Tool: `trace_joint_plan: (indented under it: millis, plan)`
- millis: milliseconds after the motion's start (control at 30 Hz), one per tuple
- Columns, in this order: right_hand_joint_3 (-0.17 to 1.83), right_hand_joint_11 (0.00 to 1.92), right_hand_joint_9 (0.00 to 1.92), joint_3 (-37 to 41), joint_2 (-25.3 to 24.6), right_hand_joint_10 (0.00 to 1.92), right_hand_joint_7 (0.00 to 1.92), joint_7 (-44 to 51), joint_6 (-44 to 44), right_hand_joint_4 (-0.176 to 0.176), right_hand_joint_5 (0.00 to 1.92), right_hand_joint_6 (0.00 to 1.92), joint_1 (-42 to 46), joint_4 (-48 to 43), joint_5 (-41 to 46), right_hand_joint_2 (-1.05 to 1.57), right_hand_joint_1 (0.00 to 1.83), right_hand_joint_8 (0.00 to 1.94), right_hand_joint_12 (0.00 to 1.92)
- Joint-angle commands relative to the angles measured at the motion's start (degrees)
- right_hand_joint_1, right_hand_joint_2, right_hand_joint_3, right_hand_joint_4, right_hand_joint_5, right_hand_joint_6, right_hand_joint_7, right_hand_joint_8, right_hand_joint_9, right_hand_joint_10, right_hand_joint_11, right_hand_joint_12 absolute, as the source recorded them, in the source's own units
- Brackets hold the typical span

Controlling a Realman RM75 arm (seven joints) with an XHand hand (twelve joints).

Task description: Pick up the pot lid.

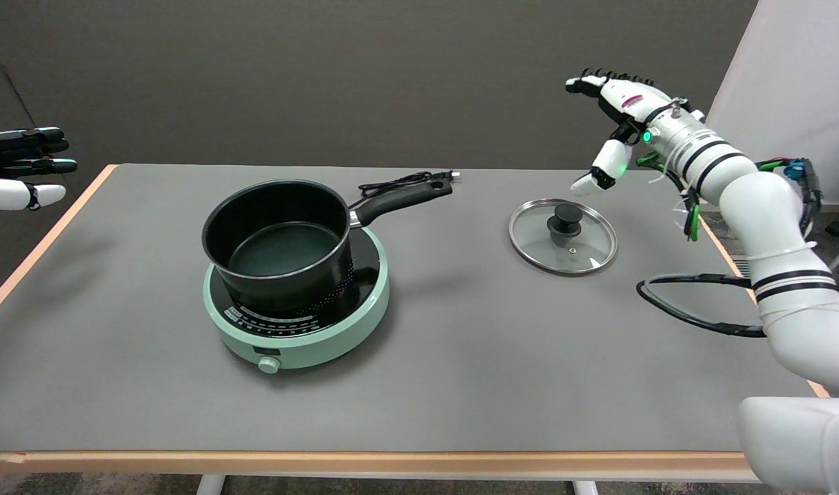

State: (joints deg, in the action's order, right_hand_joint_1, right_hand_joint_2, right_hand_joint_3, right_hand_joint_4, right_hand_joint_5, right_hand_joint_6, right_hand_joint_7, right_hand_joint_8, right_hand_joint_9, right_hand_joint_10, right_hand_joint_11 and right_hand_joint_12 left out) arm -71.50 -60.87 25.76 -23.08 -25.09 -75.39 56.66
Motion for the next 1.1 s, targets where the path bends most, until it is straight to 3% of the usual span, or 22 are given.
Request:
trace_joint_plan:
  millis: [33, 67, 433, 467, 500, 633, 667, 700, 767, 833, 900, 1100]
  plan:
    - [0.88, 0.04, 0.7, 7.13, 0.68, 0.57, 0.66, -0.09, -14.15, -0.002, 0.68, 0.55, 0.85, -7.08, 0.82, 0.75, 0.76, 0.43, 1.56]
    - [0.75, 0.05, 0.69, 7.68, 0.84, 0.53, 0.66, -0.17, -15.42, -0.001, 0.67, 0.52, 1.1, -7.48, 0.83, 0.81, 0.81, 0.4, 1.51]
    - [0.79, 0.0, 0.68, 11.26, 1.79, 0.54, 0.63, 0.07, -15.5, -0.023, 0.65, 0.53, 6.14, -12.5, 7.51, 0.8, 0.78, 0.39, 1.5]
    - [0.87, 0.0, 0.68, 11.17, 1.79, 0.56, 0.63, 0.07, -14.86, -0.023, 0.65, 0.55, 6.62, -12.48, 7.02, 0.76, 0.76, 0.4, 1.51]
    - [0.76, 0.01, 0.69, 10.93, 1.71, 0.53, 0.65, 0.07, -14.08, -0.019, 0.65, 0.52, 7.09, -12.17, 6.23, 0.8, 0.8, 0.37, 1.5]
    - [0.8, 0.06, 0.69, 9.47, 1.22, 0.53, 0.62, 0.07, -11.84, -0.013, 0.6, 0.41, 8.84, -11.62, 1.56, 0.76, 0.84, 0.32, 1.5]
    - [0.93, 0.04, 0.66, 8.9, 0.98, 0.54, 0.58, 0.07, -11.54, -0.021, 0.56, 0.42, 8.99, -11.7, 0.5, 0.71, 0.78, 0.32, 1.51]
    - [0.88, 0.06, 0.64, 8.21, 0.67, 0.5, 0.56, 0.07, -11.54, -0.018, 0.54, 0.37, 9.07, -11.78, -0.89, 0.7, 0.85, 0.29, 1.51]
    - [0.85, 0.07, 0.61, 7.33, 0.27, 0.44, 0.52, 0.07, -11.37, -0.018, 0.5, 0.29, 9.07, -11.7, -2.72, 0.71, 0.84, 0.25, 1.46]
    - [0.97, 0.08, 0.56, 6.17, -0.05, 0.46, 0.48, 0.07, -10.55, -0.017, 0.45, 0.28, 8.98, -11.27, -4.79, 0.65, 0.77, 0.23, 1.42]
    - [0.88, 0.09, 0.55, 4.98, -0.21, 0.39, 0.45, 0.07, -9.92, -0.016, 0.42, 0.23, 8.74, -10.63, -6.74, 0.65, 0.83, 0.22, 1.36]
    - [0.93, 0.12, 0.49, 1.31, -0.52, 0.38, 0.41, 0.07, -8.23, -0.016, 0.38, 0.19, 7.38, -7.67, -8.96, 0.6, 0.8, 0.19, 1.24]
